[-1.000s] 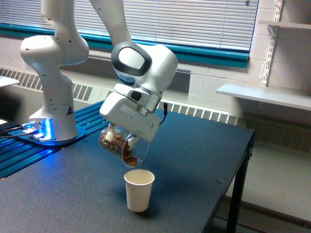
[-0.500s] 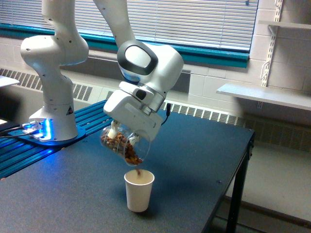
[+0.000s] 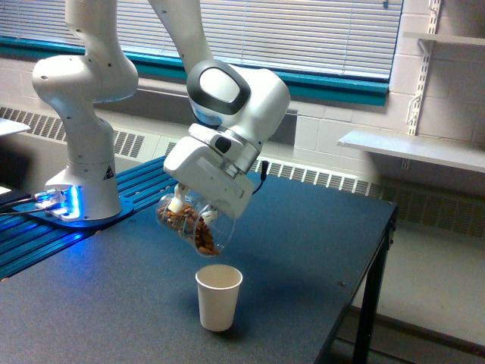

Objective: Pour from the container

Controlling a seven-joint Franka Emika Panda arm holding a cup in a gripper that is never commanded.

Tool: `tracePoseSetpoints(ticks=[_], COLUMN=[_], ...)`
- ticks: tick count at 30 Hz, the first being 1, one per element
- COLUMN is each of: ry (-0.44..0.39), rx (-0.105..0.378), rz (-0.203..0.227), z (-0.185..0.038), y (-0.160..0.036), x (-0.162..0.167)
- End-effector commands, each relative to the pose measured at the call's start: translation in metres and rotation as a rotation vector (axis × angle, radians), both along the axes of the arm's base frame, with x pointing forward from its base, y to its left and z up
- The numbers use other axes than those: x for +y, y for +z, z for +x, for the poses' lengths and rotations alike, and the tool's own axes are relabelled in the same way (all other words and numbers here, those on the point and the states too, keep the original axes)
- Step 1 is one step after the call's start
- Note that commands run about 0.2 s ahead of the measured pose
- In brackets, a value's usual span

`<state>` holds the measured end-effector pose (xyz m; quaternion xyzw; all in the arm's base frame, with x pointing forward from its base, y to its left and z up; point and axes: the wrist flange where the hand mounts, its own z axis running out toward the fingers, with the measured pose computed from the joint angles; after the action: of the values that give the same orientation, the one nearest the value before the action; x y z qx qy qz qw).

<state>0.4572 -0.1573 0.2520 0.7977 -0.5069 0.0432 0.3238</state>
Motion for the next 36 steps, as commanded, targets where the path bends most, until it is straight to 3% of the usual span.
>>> tracePoseSetpoints(ticks=[1, 36], ry=[0.028, 0.030], rx=[0.023, 0.092], rz=[-0.014, -0.041], z=[-0.0026, -0.0002], y=[-0.0036, -0.0001], x=[0.0050, 0.0052])
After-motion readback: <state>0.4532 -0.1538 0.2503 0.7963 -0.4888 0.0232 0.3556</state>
